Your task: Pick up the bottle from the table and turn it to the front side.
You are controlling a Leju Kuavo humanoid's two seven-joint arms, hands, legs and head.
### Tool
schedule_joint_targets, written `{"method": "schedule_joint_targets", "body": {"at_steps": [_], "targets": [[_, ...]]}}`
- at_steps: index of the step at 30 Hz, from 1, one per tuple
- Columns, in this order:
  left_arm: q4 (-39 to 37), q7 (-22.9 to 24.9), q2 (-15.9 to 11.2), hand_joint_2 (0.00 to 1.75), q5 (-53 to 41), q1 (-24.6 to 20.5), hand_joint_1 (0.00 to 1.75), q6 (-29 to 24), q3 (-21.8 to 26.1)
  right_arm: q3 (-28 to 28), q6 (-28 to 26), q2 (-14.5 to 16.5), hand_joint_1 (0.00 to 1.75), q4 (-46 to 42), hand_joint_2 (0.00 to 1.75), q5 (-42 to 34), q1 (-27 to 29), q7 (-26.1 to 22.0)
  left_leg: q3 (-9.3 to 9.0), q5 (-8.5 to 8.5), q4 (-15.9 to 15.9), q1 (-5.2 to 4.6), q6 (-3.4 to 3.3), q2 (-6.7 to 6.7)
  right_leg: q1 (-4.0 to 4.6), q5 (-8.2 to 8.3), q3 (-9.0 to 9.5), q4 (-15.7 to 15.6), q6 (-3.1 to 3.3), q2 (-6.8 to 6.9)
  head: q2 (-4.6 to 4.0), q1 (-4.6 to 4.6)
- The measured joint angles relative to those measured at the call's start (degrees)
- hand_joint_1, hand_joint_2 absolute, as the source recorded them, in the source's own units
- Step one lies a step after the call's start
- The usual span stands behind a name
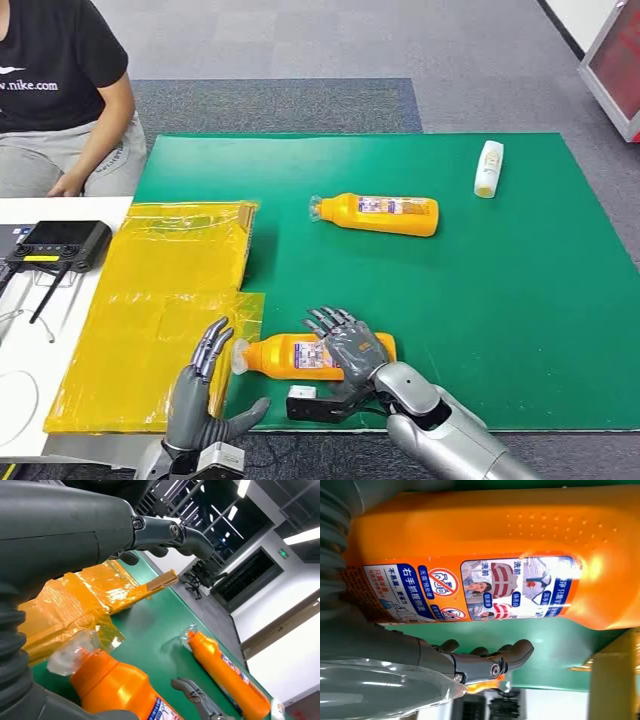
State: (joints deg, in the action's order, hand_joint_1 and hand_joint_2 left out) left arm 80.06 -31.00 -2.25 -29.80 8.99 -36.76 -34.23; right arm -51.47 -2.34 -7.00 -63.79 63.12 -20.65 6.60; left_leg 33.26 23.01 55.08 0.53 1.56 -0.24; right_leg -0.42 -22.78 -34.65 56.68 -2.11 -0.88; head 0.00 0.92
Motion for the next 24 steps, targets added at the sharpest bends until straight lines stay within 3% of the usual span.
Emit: {"method": "schedule_joint_targets", "body": {"at_steps": [1,2,4,11,17,21,24], "targets": [[0.0,0.09,-0.01,1.75,-0.06,0.0,0.0,-0.06,0.01,0.22,0.15,0.02,0.99,0.0,1.75,0.1,0.11,0.28,-0.01,0.0,0.0,0.0,0.0,0.0,0.0,0.0,0.0,0.0,0.0,0.0,0.0,0.0],[0.0,0.15,-0.02,1.75,-0.1,0.0,0.0,-0.11,0.01,0.46,0.28,0.03,1.18,0.03,1.75,0.21,0.21,0.49,-0.01,0.0,0.0,0.0,0.0,0.0,0.0,0.0,0.01,0.0,0.0,0.0,0.0,0.0],[0.01,0.32,-0.05,1.75,-0.21,0.01,0.0,-0.27,0.03,1.44,0.67,0.07,1.75,0.29,1.75,0.58,0.53,1.06,-0.05,0.01,0.0,0.0,-0.01,0.0,0.0,0.0,0.04,-0.01,0.0,0.0,0.0,0.0],[0.08,0.25,-0.25,1.75,-0.07,-0.04,0.0,-0.33,0.17,4.84,-0.79,0.27,1.75,3.29,1.75,2.03,0.74,0.53,-0.46,0.06,0.0,-0.01,-0.08,-0.01,0.0,-0.06,0.43,-0.07,-0.05,0.01,0.0,0.01],[0.69,-0.18,-0.31,1.75,0.34,-0.07,0.0,-0.06,0.48,8.47,-8.3,0.74,1.75,5.17,1.75,1.92,2.69,-2.5,-0.64,0.08,0.01,-0.02,-0.16,-0.09,0.0,-0.07,0.7,-0.14,-0.12,0.08,0.0,0.01],[2.13,-2.96,-0.12,1.75,2.33,0.0,0.0,0.44,1.43,14.24,-16.43,1.93,1.75,2.69,1.75,-9.06,7.29,-14.26,-0.62,0.08,0.02,-0.02,-0.16,-0.11,0.0,-0.02,0.73,-0.16,-0.16,0.08,0.0,0.02],[3.53,-5.6,0.44,1.75,5.69,-0.03,0.0,1.4,2.59,18.4,-17.43,3.27,1.75,-0.76,1.75,-17.32,11.24,-21.28,-0.59,0.15,0.02,-0.02,-0.07,-0.08,0.0,-0.01,0.65,-0.16,-0.11,0.01,0.0,0.0]]}}
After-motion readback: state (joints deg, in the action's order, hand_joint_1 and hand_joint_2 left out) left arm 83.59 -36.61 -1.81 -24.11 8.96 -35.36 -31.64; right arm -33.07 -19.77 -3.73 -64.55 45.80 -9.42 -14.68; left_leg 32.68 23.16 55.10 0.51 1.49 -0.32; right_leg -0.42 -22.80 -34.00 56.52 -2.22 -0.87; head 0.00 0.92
